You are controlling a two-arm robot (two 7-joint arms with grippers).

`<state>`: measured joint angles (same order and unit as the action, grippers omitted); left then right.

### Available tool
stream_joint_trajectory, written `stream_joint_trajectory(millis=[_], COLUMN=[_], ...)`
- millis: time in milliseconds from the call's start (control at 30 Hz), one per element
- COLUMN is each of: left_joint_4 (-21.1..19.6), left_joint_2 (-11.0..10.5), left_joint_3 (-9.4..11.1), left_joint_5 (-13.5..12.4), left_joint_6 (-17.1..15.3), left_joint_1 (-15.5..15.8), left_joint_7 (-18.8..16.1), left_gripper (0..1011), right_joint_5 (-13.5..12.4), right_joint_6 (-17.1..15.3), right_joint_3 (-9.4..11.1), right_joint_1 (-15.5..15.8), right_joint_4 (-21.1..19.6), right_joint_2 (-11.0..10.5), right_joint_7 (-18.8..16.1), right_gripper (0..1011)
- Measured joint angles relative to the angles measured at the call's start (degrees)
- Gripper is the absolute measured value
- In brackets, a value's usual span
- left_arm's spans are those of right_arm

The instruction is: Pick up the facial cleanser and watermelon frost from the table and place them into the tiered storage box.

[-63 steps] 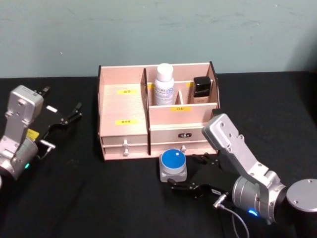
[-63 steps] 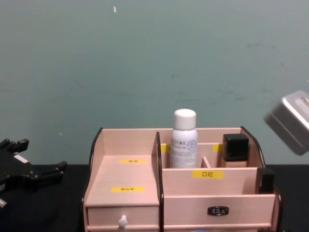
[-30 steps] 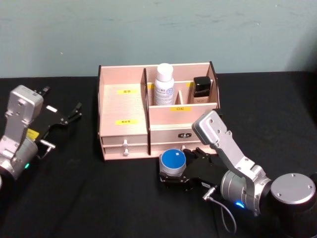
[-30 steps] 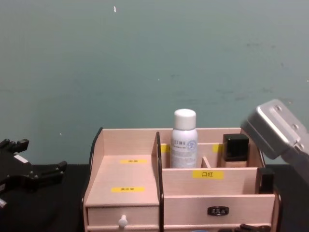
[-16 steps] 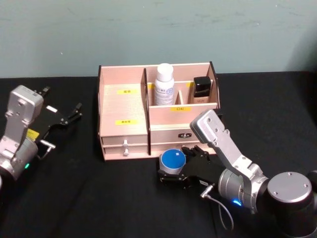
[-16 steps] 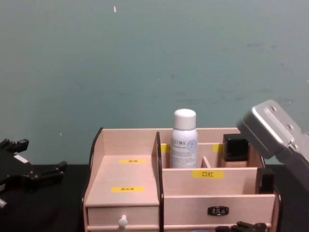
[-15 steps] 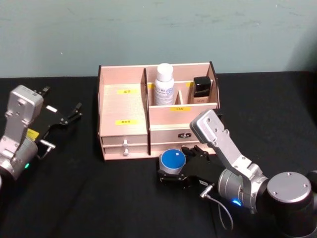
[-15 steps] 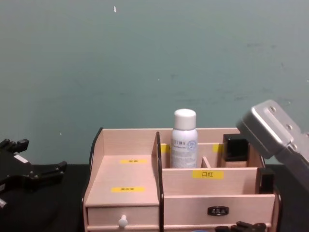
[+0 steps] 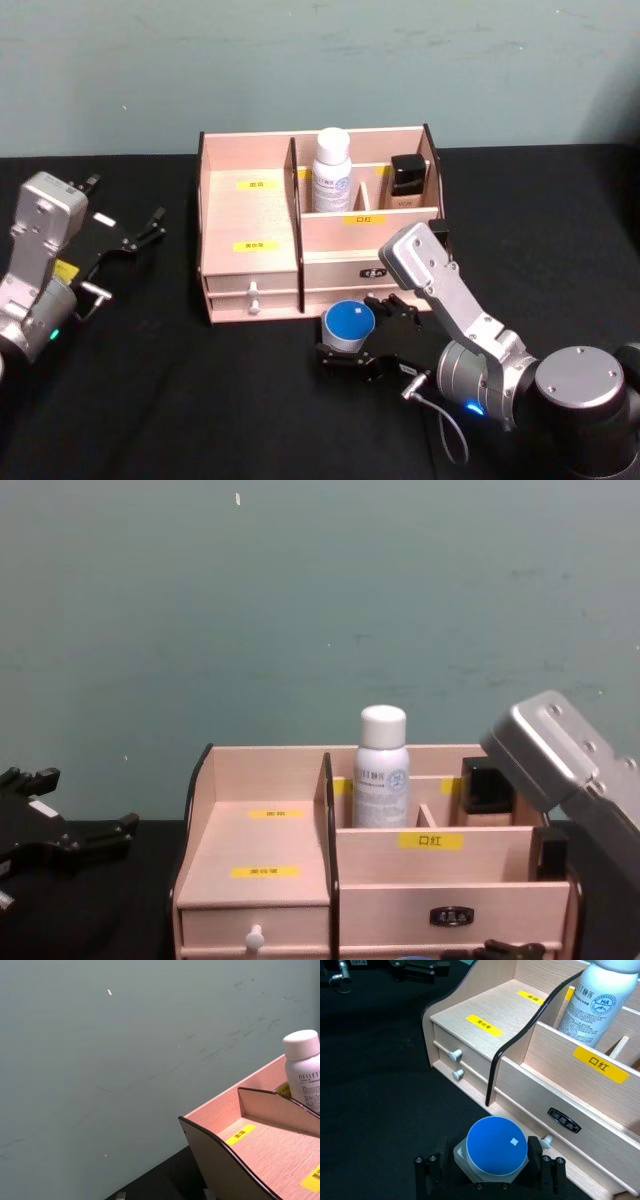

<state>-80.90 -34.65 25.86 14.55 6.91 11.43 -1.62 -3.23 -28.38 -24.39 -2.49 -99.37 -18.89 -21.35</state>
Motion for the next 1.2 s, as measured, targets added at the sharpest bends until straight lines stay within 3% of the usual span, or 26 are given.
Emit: stream_joint_trajectory(millis=[333, 667, 1200], left_joint_4=[0.00, 0.00, 0.00], left_joint_2=[0.00, 0.00, 0.00], left_joint_3=[0.00, 0.00, 0.00], left_joint_5=[0.00, 0.00, 0.00], left_joint_6=[0.00, 0.00, 0.00], left_joint_1=[0.00, 0.00, 0.00], left_joint_7=[0.00, 0.00, 0.00], left_gripper=[1001, 1001, 1001], right_joint_5=[-0.02, -0.06, -0.13], right_joint_6=[-0.05, -0.09, -0.10], right_joint_3=[0.04, 0.10, 0.10], right_joint_1=[0.04, 0.09, 0.09], right_joint_4=[-0.08, -0.14, -0.15], right_joint_2=[-0.04, -0.07, -0.07], right_joint_7=[0.01, 0.02, 0.03], right_gripper=[967, 724, 721])
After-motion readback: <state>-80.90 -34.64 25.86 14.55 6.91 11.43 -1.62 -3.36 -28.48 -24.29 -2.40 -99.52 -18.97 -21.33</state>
